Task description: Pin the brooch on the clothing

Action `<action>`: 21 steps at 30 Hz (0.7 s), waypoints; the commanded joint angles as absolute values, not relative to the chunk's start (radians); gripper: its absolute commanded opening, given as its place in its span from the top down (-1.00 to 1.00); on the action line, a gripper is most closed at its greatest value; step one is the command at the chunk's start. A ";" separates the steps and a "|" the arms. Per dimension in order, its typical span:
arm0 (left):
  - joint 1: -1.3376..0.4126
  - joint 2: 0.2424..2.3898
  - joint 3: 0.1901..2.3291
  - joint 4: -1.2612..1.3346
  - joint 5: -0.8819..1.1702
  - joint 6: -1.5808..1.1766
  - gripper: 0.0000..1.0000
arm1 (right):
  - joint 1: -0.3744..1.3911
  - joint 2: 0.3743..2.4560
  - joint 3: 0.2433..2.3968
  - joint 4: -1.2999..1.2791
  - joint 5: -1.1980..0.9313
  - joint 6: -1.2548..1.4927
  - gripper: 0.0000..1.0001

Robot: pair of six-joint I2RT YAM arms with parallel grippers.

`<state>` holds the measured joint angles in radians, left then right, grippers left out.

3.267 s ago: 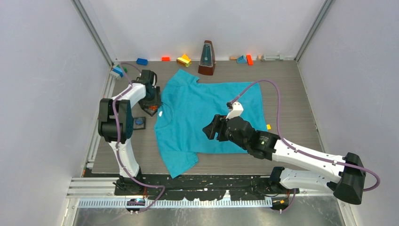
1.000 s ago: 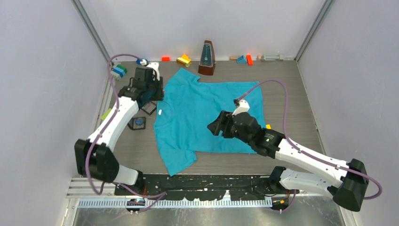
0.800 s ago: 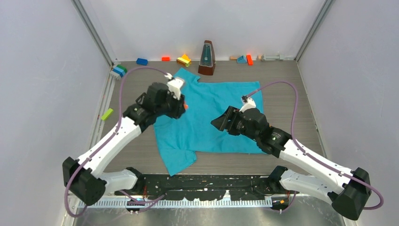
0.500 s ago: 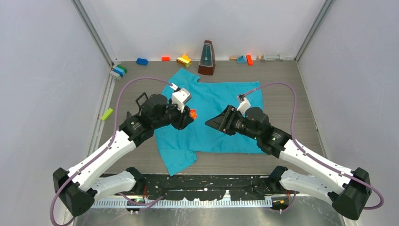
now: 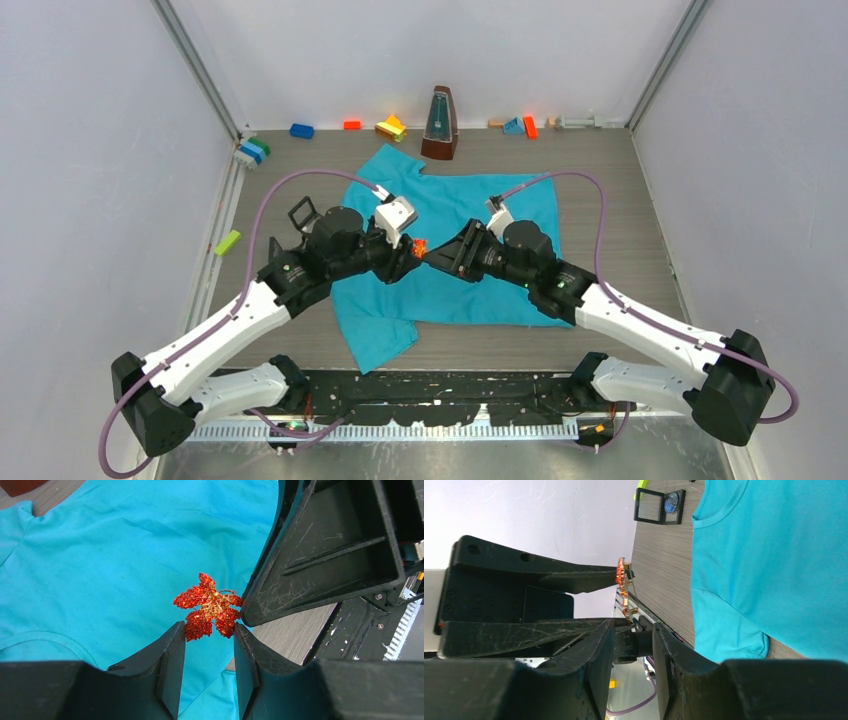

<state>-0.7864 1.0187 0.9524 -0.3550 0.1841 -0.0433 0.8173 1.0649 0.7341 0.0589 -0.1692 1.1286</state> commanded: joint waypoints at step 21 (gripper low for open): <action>-0.802 1.023 0.960 -0.307 0.176 -0.029 0.46 | 0.824 1.115 0.808 0.121 -0.148 1.098 0.55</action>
